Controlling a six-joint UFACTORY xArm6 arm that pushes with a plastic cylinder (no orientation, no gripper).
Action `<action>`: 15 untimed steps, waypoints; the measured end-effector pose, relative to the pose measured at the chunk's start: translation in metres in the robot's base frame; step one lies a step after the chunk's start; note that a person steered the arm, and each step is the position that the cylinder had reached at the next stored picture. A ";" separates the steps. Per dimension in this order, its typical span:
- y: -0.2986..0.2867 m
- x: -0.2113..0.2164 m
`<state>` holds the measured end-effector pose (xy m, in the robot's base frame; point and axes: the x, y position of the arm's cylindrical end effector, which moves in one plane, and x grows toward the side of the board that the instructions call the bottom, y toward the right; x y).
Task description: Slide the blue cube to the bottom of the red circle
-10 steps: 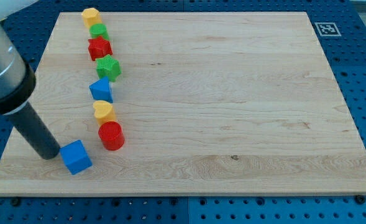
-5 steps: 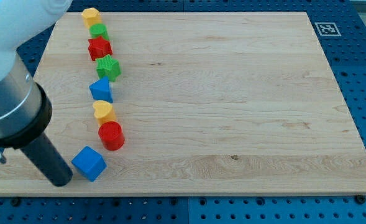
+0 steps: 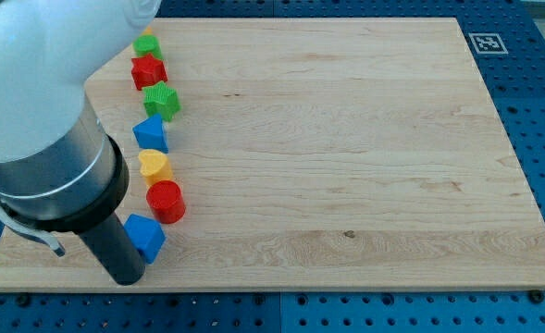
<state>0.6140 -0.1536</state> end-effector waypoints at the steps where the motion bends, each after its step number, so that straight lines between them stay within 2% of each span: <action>1: -0.042 0.000; 2: -0.096 -0.012; 3: -0.098 -0.030; 9: -0.037 -0.014; 13: -0.041 -0.024; 15: -0.013 -0.024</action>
<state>0.5901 -0.1666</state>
